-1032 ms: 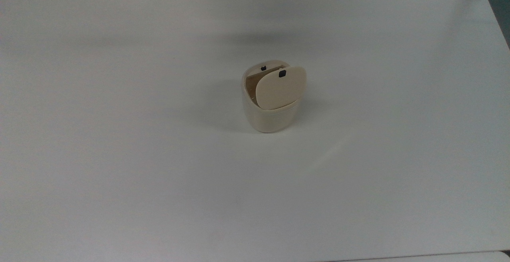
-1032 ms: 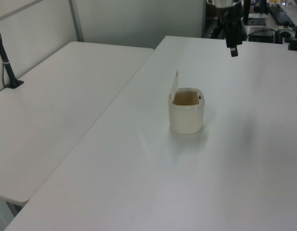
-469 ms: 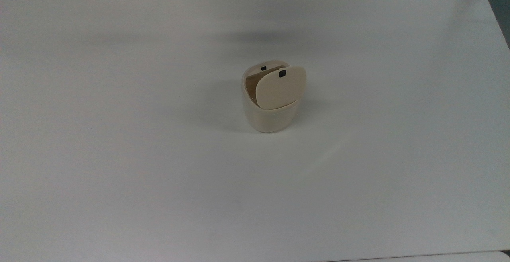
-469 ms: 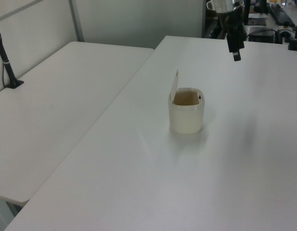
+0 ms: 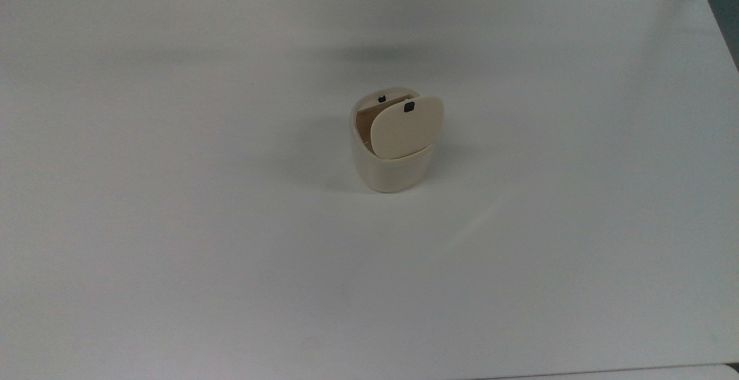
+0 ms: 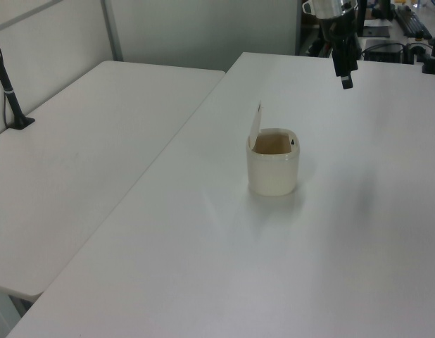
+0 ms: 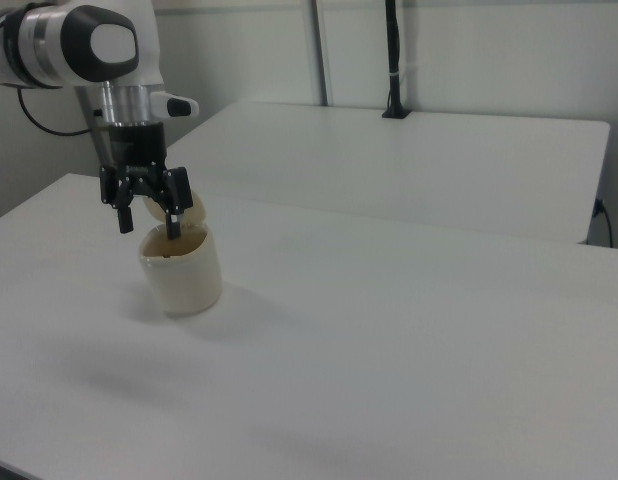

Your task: Open the trash bin

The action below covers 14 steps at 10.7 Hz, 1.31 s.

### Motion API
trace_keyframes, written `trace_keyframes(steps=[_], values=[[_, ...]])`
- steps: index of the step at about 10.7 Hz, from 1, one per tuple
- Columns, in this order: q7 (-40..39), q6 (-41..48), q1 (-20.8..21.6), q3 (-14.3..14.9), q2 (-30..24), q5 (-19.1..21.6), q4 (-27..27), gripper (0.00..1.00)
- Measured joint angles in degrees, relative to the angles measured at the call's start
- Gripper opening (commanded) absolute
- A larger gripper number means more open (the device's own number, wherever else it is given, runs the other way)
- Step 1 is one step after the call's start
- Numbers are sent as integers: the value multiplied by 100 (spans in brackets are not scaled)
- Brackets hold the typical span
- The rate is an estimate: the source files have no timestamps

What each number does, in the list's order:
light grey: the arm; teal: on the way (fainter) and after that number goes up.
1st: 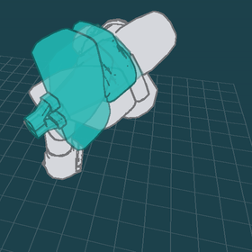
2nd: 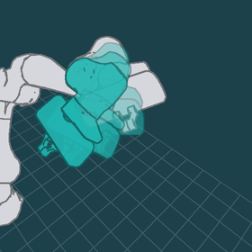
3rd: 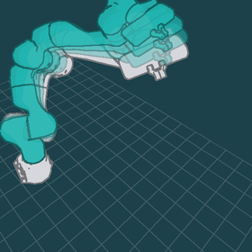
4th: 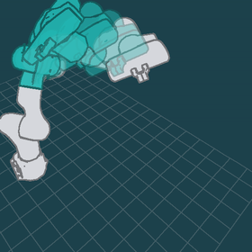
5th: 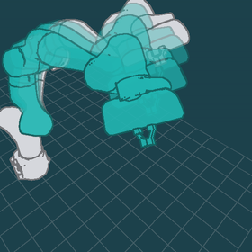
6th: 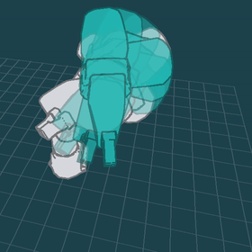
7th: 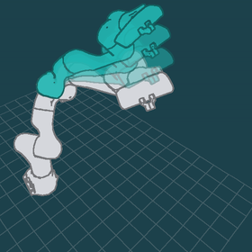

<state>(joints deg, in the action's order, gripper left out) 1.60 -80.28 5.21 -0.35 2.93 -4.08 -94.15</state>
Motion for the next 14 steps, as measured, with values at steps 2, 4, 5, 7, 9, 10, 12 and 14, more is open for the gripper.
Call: trace_keyframes(steps=[2,4,5,7,9,10,12,14], values=[[0,0,-20,29,0,0,75,100],[0,0,-56,31,0,0,85,100],[0,0,-57,31,0,0,88,100],[0,0,-57,31,0,0,90,100],[0,0,-62,32,-1,0,110,100],[0,0,-68,35,-2,0,130,100],[0,0,-73,39,-4,0,159,100],[0,0,-73,39,-4,0,167,100]])
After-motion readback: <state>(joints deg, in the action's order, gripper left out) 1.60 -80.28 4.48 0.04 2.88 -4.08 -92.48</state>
